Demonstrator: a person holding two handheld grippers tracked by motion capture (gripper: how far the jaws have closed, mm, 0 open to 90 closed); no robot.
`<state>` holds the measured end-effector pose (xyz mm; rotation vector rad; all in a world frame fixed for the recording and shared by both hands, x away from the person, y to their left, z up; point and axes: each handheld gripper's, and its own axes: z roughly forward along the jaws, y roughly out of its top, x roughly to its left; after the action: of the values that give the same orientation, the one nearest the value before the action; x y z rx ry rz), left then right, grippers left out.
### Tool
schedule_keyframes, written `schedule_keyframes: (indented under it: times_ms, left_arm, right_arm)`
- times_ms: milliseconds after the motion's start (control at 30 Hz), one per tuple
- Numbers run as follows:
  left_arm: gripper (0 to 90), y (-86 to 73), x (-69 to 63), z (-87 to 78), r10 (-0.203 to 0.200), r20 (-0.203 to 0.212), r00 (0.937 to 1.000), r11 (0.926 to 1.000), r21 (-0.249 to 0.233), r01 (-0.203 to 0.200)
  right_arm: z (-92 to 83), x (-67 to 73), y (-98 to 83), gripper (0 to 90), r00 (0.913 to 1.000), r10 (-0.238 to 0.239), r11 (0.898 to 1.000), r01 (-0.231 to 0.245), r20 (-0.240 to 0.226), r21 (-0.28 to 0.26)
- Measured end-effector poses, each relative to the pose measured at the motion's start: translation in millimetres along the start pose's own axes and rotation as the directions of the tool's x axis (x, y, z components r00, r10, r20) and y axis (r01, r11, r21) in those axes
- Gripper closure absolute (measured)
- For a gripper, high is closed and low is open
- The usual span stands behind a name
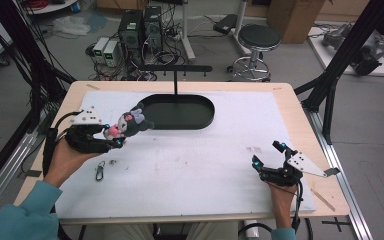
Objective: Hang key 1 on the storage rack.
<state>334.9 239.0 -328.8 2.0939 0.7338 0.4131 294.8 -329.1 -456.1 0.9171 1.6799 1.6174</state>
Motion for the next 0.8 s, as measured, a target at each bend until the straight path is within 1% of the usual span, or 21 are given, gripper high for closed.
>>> schedule_keyframes:
  times_ms: [33,100,133,200,233,300,433,533,567,633,700,767,800]
  left_arm:
    - [51.8,4.0,2.3,1.1,-0.010,-0.006,0.9999,0.9999,-0.008,0.010]
    - [51.8,6.5,3.8,1.8,-0.013,-0.010,0.9999,0.9999,-0.006,0.013]
    - [51.8,10.3,5.8,3.4,-0.025,-0.014,0.9996,0.9996,-0.009,0.025]
    - [51.8,12.5,7.1,4.1,-0.033,-0.017,0.9993,0.9994,-0.012,0.033]
    - [51.8,17.2,9.8,5.0,-0.042,-0.030,0.9987,0.9990,-0.019,0.041]
    - [51.8,19.9,12.3,5.5,-0.047,-0.037,0.9982,0.9987,-0.025,0.046]
    - [51.8,31.9,22.2,8.8,-0.062,-0.067,0.9958,0.9978,-0.027,0.060]
    - [51.8,39.5,29.6,11.1,-0.094,-0.079,0.9925,0.9950,-0.042,0.091]
    - [51.8,41.5,31.5,11.9,-0.091,-0.086,0.9922,0.9953,-0.042,0.088]
    - [51.7,46.8,35.3,13.5,-0.097,-0.101,0.9901,0.9948,-0.040,0.094]
    - [51.8,48.7,37.5,14.8,-0.105,-0.103,0.9891,0.9938,-0.048,0.101]
    - [51.8,53.0,41.8,17.8,-0.107,-0.119,0.9871,0.9939,-0.037,0.103]
    - [51.8,53.0,41.8,17.8,-0.107,-0.119,0.9871,0.9939,-0.037,0.103]
  right_arm:
    - [0.0,0.1,0.0,2.6,1.0000,0.001,1.000,-0.001,0.000,0.001]
    - [-0.1,0.3,0.0,2.6,1.0000,0.002,1.000,-0.002,0.000,0.001]
    - [-0.1,0.5,0.0,2.6,1.0000,0.004,1.000,-0.004,-0.001,0.002]
    - [-0.1,0.4,0.0,2.6,1.0000,0.002,1.000,-0.002,0.000,0.003]
    - [-0.1,0.4,0.0,2.6,1.0000,0.002,1.000,-0.002,0.000,0.003]
    - [0.0,0.3,0.0,2.6,1.0000,0.003,1.000,-0.003,0.000,0.001]
    - [-0.1,-0.1,0.0,2.6,1.0000,0.000,1.000,0.000,0.000,0.002]
    - [-0.2,-0.2,0.0,2.6,1.0000,0.000,1.000,0.000,0.000,0.003]
    - [0.0,0.0,0.0,2.6,1.0000,0.000,1.000,0.000,0.000,0.000]
    - [0.1,-0.2,0.0,2.6,1.0000,-0.002,1.000,0.002,0.001,-0.001]
    - [0.0,-0.2,0.0,2.7,1.0000,-0.001,1.000,0.001,0.001,-0.001]
    - [0.1,-0.1,0.0,2.6,1.0000,-0.001,1.000,0.001,0.001,-0.001]
    - [0.1,-0.1,0.0,2.6,1.0000,-0.001,1.000,0.001,0.001,-0.001]
